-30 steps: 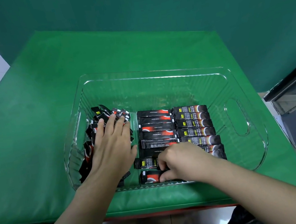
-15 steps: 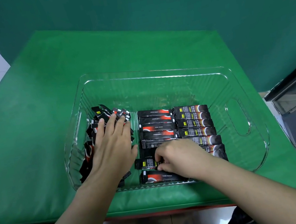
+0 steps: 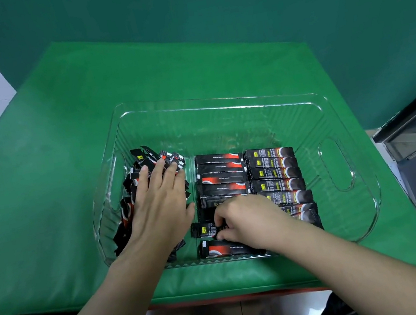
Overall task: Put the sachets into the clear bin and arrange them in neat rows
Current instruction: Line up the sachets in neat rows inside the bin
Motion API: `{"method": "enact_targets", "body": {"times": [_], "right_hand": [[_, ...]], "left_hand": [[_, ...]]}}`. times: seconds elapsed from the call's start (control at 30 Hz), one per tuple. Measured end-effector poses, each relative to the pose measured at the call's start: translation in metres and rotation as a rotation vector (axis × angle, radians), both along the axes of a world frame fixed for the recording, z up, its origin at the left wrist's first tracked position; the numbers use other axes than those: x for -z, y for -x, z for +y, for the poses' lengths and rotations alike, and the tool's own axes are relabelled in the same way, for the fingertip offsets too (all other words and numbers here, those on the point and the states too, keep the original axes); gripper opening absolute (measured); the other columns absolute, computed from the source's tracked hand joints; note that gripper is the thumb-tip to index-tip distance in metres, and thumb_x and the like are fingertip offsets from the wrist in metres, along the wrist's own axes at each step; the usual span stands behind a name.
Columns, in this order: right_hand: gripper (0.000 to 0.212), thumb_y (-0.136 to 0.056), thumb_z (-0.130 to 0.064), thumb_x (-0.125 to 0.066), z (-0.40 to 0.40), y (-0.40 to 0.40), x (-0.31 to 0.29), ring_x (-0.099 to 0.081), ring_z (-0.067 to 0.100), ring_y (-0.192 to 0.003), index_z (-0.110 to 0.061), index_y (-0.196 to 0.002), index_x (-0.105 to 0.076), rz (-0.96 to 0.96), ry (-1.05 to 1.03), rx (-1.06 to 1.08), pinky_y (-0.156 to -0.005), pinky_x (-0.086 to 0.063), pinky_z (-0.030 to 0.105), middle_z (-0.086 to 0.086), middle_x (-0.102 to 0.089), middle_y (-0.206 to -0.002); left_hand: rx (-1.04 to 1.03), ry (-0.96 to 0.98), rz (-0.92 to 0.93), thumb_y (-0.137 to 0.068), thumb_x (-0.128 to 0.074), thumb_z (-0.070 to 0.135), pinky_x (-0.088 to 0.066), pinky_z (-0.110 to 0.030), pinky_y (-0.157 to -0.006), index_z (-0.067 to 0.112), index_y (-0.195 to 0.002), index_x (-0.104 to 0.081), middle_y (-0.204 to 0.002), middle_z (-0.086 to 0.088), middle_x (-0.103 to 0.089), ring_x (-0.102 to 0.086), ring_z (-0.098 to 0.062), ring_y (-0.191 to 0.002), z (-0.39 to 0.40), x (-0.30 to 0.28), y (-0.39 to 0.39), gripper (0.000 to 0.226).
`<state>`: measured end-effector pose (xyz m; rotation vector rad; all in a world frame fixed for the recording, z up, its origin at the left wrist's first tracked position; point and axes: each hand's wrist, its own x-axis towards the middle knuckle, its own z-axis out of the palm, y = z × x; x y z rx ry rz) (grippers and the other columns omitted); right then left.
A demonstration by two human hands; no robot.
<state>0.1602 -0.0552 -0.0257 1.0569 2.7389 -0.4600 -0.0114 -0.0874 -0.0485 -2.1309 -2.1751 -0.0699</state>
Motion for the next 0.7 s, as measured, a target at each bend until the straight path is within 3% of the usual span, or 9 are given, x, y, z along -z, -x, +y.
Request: {"method": "enact_targets", "body": {"times": [0.1, 0.23, 0.7], "right_hand": [[0.025, -0.091, -0.039, -0.056, 0.0011, 0.0028, -0.0010, -0.060, 0.021, -0.095, -0.022, -0.108, -0.061, 0.044, -0.005, 0.002, -0.068, -0.042, 0.029, -0.002, -0.065, -0.099], [0.028, -0.092, -0.034, -0.055, 0.0003, 0.0087, 0.0010, -0.060, 0.024, -0.100, -0.022, -0.117, -0.060, 0.043, -0.023, -0.020, -0.077, -0.049, 0.034, 0.000, -0.065, -0.107], [0.027, -0.092, -0.033, -0.054, -0.0057, 0.0009, 0.0065, -0.061, 0.024, -0.096, -0.020, -0.114, -0.061, 0.042, -0.037, -0.004, -0.071, -0.045, 0.032, 0.000, -0.064, -0.103]], "left_hand": [[0.002, 0.001, 0.002, -0.077, -0.068, 0.043, -0.009, -0.048, -0.112, 0.005, -0.130, -0.056, -0.137, -0.012, -0.053, -0.038, -0.031, -0.135, 0.0002, 0.0002, 0.0003, 0.066], [0.003, -0.001, -0.002, -0.077, -0.068, 0.043, -0.012, -0.049, -0.113, 0.006, -0.130, -0.055, -0.138, -0.012, -0.052, -0.037, -0.030, -0.136, 0.0011, -0.0002, 0.0002, 0.066], [0.008, -0.010, -0.009, -0.075, -0.070, 0.043, -0.020, -0.052, -0.112, 0.004, -0.128, -0.057, -0.135, -0.012, -0.054, -0.040, -0.032, -0.133, 0.0015, 0.0028, 0.0004, 0.066]]}}
